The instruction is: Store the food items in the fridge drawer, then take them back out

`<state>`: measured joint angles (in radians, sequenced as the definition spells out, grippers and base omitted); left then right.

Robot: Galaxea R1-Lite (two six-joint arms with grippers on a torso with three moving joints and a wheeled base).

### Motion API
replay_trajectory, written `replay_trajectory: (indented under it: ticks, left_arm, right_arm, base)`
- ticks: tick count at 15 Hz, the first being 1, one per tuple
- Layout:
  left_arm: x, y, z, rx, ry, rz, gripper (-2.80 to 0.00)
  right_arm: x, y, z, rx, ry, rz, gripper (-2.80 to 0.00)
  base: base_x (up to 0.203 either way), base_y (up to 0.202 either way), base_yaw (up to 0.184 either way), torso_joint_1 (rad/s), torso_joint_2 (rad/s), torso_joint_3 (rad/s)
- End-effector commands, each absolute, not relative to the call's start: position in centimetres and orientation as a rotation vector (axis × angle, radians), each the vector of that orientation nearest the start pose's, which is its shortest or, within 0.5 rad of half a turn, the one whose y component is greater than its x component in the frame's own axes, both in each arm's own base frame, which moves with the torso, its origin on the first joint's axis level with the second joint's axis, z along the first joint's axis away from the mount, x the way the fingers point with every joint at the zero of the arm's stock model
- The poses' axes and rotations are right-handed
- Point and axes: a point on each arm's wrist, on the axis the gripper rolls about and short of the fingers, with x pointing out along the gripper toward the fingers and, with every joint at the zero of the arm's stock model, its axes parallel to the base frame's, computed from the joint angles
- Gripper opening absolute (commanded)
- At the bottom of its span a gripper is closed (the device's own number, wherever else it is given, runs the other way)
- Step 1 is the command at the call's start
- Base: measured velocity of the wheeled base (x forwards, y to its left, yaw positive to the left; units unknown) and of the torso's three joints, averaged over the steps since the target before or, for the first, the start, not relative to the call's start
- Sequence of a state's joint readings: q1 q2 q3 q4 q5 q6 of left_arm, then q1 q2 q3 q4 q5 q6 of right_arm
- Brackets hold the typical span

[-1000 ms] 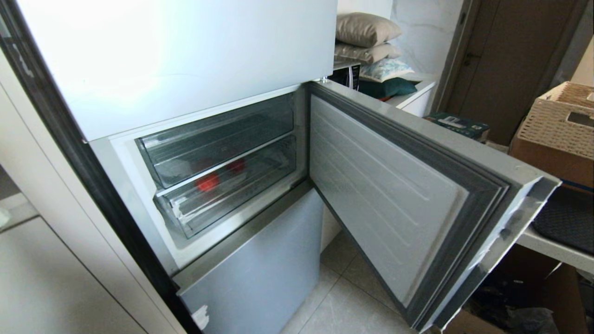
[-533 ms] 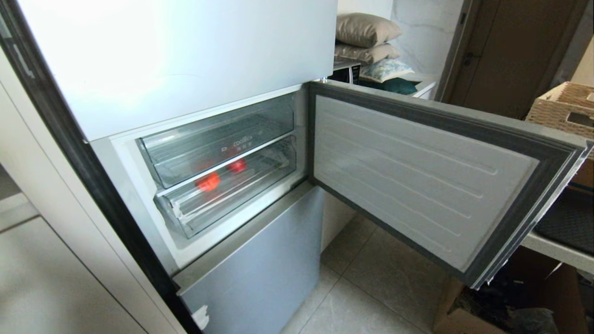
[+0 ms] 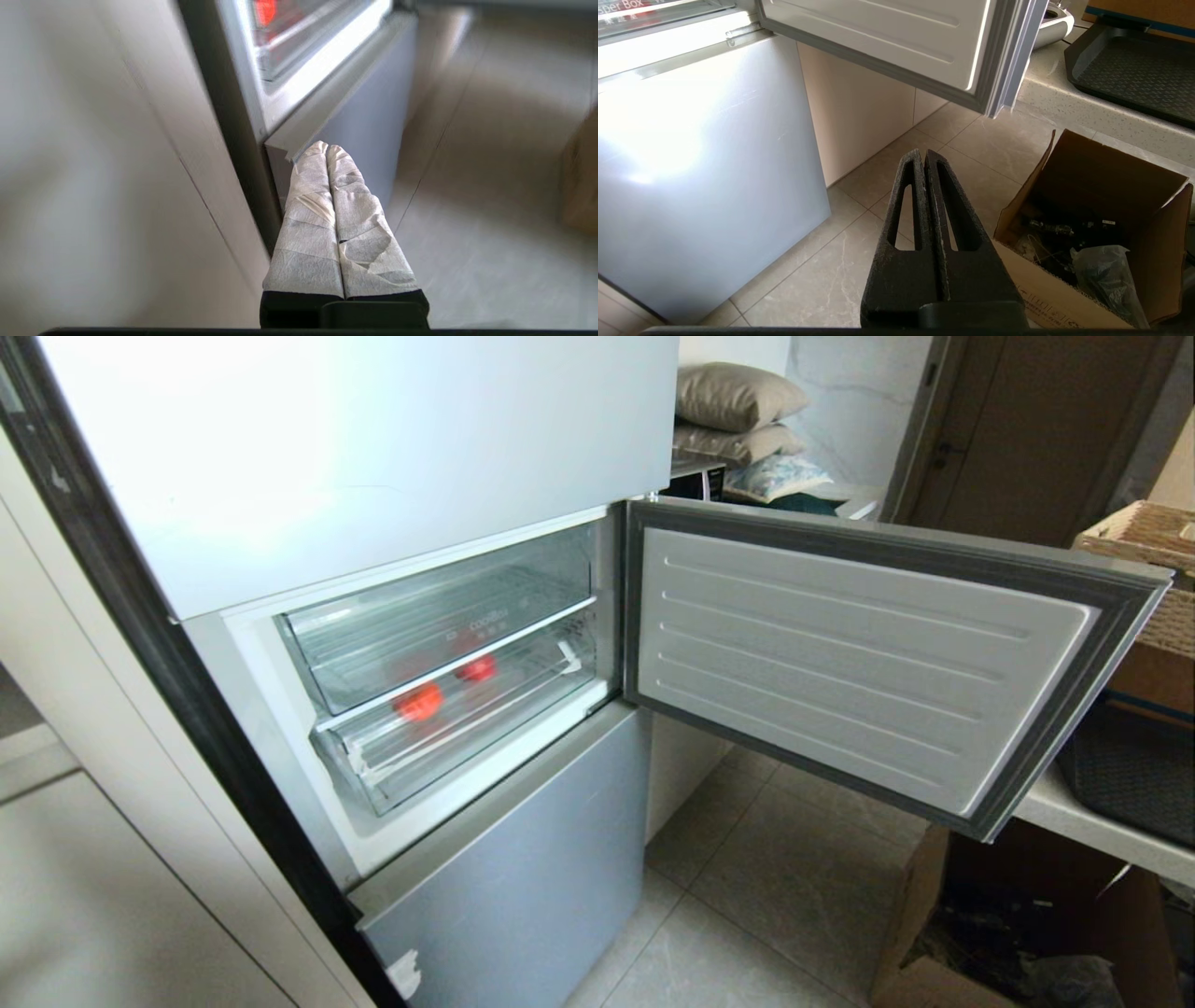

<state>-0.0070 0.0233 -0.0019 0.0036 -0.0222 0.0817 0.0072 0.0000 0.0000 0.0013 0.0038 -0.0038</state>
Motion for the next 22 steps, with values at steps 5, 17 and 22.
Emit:
replay_trajectory:
  ticks: [5, 17, 22]
  left_arm:
    - [-2.26, 0.02, 7.51, -0.001, 0.008, -0.005, -2.80]
    - [-2.26, 0.02, 7.51, -0.001, 0.008, -0.005, -2.80]
    - [-2.26, 0.02, 7.51, -0.001, 0.008, -0.005, -2.80]
  right_arm:
    - [-2.27, -0.01, 7.54, -0.005, 0.003, 0.012, -2.80]
    - [-2.27, -0.01, 7.54, -0.003, 0.003, 0.011, -2.80]
    - [-2.27, -0.01, 7.54, -0.006, 0.003, 0.012, -2.80]
  base:
    - [0.000, 0.000, 0.000, 0.000, 0.00, 0.000]
    - [0.000, 0.000, 0.000, 0.000, 0.00, 0.000]
    - [0.000, 0.000, 0.000, 0.000, 0.00, 0.000]
